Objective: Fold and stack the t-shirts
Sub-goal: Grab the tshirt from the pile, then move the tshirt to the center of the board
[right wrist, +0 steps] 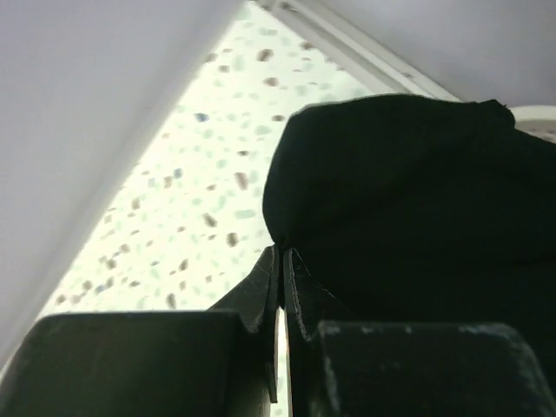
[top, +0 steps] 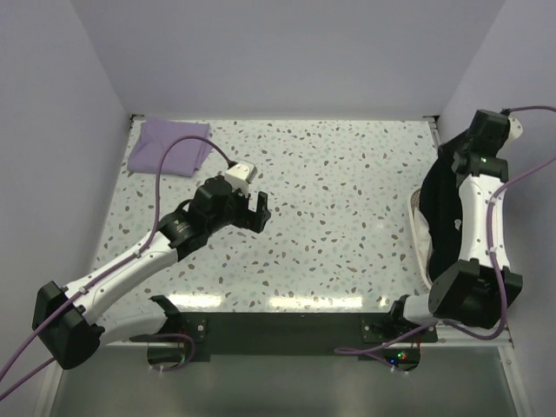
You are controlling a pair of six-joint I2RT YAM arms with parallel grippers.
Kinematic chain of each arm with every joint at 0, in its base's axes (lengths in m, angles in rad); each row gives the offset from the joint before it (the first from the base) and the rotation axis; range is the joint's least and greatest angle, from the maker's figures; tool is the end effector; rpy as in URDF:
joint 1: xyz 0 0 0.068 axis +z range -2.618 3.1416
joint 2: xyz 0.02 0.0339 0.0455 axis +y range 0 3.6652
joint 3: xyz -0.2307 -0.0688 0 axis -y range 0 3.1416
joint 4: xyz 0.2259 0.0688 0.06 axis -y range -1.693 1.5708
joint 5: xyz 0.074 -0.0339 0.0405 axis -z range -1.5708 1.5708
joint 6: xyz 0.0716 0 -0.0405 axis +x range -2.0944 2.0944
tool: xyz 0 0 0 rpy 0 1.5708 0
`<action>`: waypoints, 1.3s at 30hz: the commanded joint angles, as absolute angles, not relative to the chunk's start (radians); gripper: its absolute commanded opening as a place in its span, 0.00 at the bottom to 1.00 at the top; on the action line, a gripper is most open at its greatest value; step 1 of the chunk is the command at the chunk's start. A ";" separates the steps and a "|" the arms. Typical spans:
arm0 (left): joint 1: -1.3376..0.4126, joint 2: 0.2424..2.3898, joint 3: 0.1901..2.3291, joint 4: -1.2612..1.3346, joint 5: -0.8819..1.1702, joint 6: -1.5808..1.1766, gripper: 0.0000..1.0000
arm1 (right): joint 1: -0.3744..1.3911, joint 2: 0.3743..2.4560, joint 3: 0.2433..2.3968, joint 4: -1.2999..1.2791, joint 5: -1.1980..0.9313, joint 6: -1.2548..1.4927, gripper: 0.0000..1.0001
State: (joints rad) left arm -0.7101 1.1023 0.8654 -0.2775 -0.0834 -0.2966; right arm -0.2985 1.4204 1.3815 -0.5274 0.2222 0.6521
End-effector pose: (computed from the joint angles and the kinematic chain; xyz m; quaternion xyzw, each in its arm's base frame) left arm 0.2132 -0.1754 0.2531 0.1566 0.8489 -0.2113 0.4585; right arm 0.3154 -0.1136 0.3156 0.4461 0.7501 -0.0115 0.4881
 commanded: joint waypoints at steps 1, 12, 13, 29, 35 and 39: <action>-0.713 1.080 0.864 -0.245 -0.066 -0.311 1.00 | -0.296 1.325 1.462 -0.472 -0.021 0.618 0.00; -0.713 1.029 0.856 -0.232 -0.049 -0.345 1.00 | -0.048 1.226 1.707 -0.371 -0.273 0.693 0.00; -0.712 1.025 0.856 -0.230 -0.052 -0.347 1.00 | 0.036 1.238 1.729 -0.362 -0.273 0.696 0.00; -0.712 0.937 0.787 -0.202 -0.225 -0.472 1.00 | 0.425 1.385 1.836 -0.319 -0.172 0.667 0.00; -0.706 1.029 0.808 -0.218 -0.414 -0.555 1.00 | 0.423 1.561 1.854 -0.412 -0.103 0.615 0.00; -0.655 1.120 0.810 -0.203 -0.376 -0.601 1.00 | 0.390 1.748 1.917 -0.501 -0.087 0.558 0.08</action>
